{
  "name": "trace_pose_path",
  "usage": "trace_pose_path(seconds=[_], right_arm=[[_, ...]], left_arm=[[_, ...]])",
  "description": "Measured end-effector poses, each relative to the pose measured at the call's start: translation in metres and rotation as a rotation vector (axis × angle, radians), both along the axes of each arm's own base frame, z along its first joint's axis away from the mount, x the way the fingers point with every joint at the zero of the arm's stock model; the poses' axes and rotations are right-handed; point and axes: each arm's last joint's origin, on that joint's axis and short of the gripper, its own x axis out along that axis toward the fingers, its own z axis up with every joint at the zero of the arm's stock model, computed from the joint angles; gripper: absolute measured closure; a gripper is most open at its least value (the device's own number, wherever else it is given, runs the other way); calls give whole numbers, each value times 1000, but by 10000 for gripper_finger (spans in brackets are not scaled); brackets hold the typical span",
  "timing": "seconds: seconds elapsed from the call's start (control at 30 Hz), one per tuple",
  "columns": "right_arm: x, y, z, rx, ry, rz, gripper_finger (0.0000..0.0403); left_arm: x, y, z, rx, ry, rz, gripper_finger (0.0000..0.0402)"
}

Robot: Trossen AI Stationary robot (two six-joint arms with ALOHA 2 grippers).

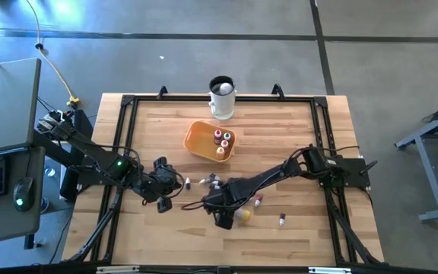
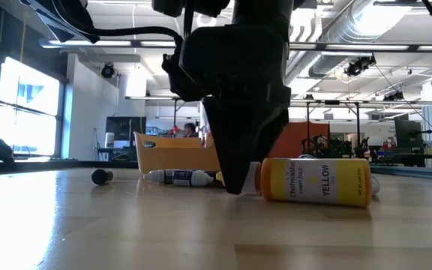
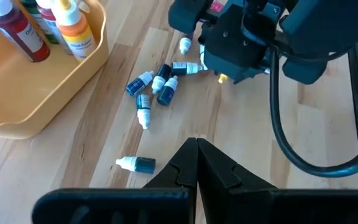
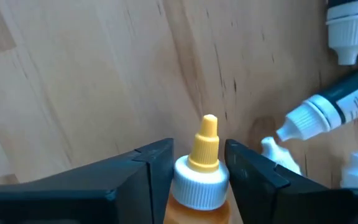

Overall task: Pick & Place food coloring
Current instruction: Put the large yellow food coloring bottle into the yellow bin

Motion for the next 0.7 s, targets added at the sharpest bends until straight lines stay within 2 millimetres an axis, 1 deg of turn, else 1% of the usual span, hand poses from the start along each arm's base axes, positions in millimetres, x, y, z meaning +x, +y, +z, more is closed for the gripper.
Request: trace_pose_path(seconds=[0.3, 0.7], right_arm=[[-4, -1, 0, -8, 40, 0, 273], [-3, -1, 0, -36, 27, 19, 274]], left_arm=[[0, 0, 0, 1, 1, 0, 402], [0, 0, 0, 1, 1, 1, 402]])
